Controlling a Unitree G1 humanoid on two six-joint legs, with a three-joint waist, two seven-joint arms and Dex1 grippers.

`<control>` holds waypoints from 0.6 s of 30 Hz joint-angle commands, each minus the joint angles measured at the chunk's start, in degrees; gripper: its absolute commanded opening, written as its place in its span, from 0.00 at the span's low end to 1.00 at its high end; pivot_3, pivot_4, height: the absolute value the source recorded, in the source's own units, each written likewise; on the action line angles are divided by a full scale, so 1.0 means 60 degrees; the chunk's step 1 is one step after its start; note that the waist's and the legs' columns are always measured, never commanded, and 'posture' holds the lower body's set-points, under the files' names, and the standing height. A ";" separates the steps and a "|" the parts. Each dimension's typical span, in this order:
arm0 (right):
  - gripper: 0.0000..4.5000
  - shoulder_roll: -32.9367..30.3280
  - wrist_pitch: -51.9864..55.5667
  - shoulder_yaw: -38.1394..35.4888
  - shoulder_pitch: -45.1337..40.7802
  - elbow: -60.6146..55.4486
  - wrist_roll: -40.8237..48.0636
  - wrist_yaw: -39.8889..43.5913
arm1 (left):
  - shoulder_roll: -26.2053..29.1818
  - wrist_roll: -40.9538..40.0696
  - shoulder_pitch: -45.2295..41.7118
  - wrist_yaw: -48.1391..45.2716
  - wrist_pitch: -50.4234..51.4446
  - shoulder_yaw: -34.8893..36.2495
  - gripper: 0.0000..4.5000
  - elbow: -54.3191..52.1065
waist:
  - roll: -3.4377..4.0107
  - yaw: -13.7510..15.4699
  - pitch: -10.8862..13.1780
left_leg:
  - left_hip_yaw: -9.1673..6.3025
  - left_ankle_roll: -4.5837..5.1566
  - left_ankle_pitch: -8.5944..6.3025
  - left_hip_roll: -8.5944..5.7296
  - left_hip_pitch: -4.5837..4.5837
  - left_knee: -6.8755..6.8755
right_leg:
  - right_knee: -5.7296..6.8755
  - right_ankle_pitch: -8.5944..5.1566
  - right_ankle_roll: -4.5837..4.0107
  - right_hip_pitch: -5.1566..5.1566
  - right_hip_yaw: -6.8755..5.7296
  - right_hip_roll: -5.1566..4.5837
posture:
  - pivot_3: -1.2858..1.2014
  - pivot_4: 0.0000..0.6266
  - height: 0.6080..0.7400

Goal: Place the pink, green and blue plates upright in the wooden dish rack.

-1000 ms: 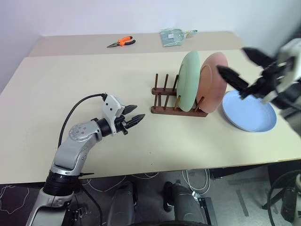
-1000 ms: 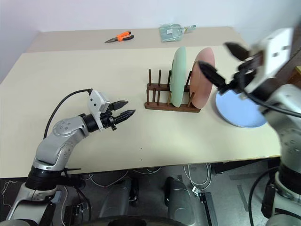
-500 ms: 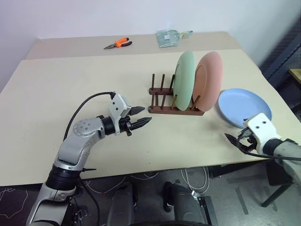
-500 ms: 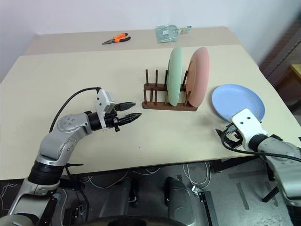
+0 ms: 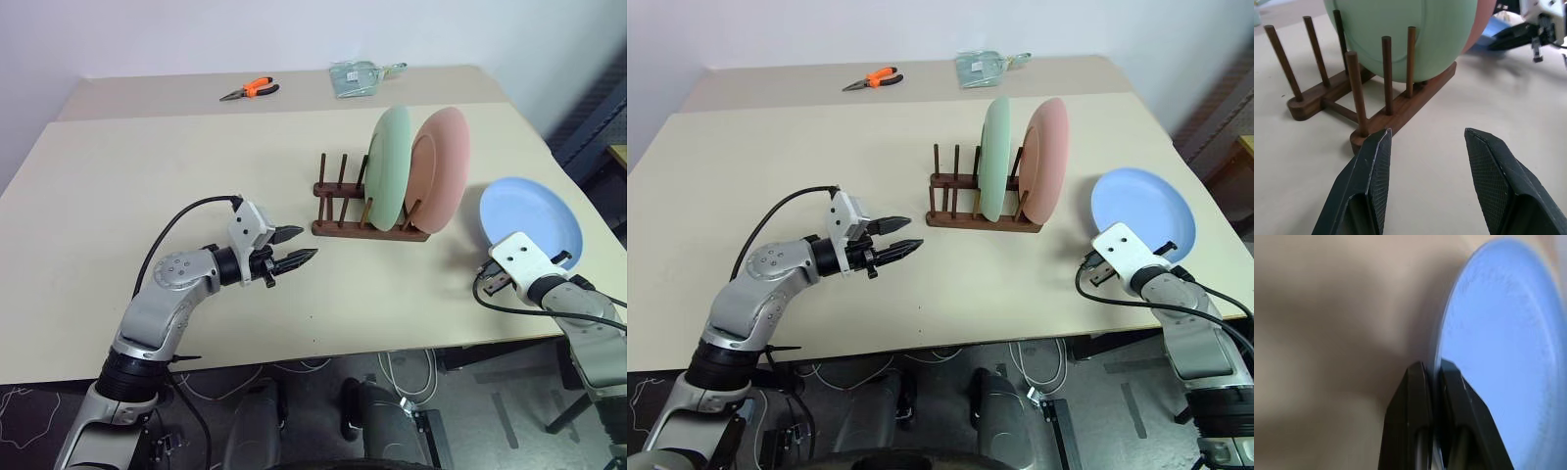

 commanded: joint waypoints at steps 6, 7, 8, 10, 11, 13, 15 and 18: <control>0.01 0.0996 0.0644 -0.2129 -0.3419 -0.3627 0.2814 -0.0745 | -0.0004 0.0789 -0.0056 0.0456 -0.1223 0.0368 0.54 0.0921 | 0.0008 -0.0113 0.0001 | -0.0024 -0.0002 0.0002 0.0001 0.0010 0.0005 | 0.0008 0.0034 -0.0025 -0.0032 0.0009 0.0025 | 0.52 0.24 1.00; 0.01 0.1202 0.1207 -0.2216 -0.3992 -0.4066 0.3747 -0.0669 | -0.0064 0.0848 -0.0104 0.0560 -0.1351 0.0425 0.54 0.1100 | 0.0008 -0.0098 0.0001 | -0.0032 -0.0001 0.0003 0.0001 0.0011 0.0004 | 0.0019 0.0035 -0.0027 -0.0041 0.0010 0.0031 | 0.52 0.24 1.00; 0.01 0.1401 0.1921 -0.2260 -0.4496 -0.4506 0.5000 -0.0620 | -0.0122 0.0910 -0.0151 0.0657 -0.1528 0.0498 0.54 0.1263 | 0.0008 -0.0078 0.0001 | -0.0041 -0.0001 0.0003 0.0003 0.0012 0.0003 | 0.0027 0.0035 -0.0030 -0.0042 0.0009 0.0038 | 0.52 0.24 1.00; 0.01 0.1703 0.3209 -0.2217 -0.5274 -0.5238 0.7471 -0.0719 | -0.0167 0.1085 -0.0246 0.0847 -0.1898 0.0614 0.54 0.1605 | 0.0004 -0.0007 -0.0001 | -0.0046 -0.0001 0.0003 0.0013 0.0014 0.0002 | 0.0040 0.0036 -0.0033 -0.0044 0.0009 0.0047 | 0.52 0.24 1.00; 0.01 0.1904 0.3679 -0.2149 -0.5556 -0.5493 0.8640 -0.0955 | -0.0174 0.1179 -0.0298 0.0943 -0.2093 0.0674 0.54 0.1791 | 0.0003 0.0012 -0.0002 | -0.0049 -0.0001 0.0003 0.0014 0.0013 0.0002 | 0.0040 0.0036 -0.0033 -0.0041 0.0007 0.0047 | 0.52 0.24 1.00; 0.01 0.2864 0.3973 -0.1870 -0.6146 -0.5731 1.0686 -0.2099 | -0.0171 0.1499 -0.0416 0.1247 -0.2695 0.0821 0.54 0.2224 | 0.0003 -0.0002 -0.0002 | -0.0044 -0.0001 0.0003 0.0014 0.0010 0.0004 | 0.0036 0.0041 -0.0043 -0.0038 0.0007 0.0038 | 0.52 0.24 1.00; 0.01 0.4103 0.3908 -0.1489 -0.6384 -0.5694 1.2008 -0.3590 | -0.0184 0.1615 -0.0546 0.1440 -0.2995 0.0999 0.54 0.2605 | 0.0003 -0.0020 -0.0002 | -0.0021 -0.0001 0.0003 0.0012 0.0010 0.0010 | 0.0031 0.0067 -0.0073 -0.0041 0.0012 0.0023 | 0.52 0.24 1.00; 0.01 0.5202 0.3969 -0.0747 -0.6269 -0.5739 1.2825 -0.4691 | -0.0151 0.1678 -0.0650 0.1478 -0.3231 0.1088 0.54 0.2908 | 0.0005 -0.0002 -0.0002 | -0.0013 -0.0001 0.0003 0.0012 0.0005 0.0016 | 0.0020 0.0080 -0.0070 -0.0037 0.0013 0.0020 | 0.52 0.24 1.00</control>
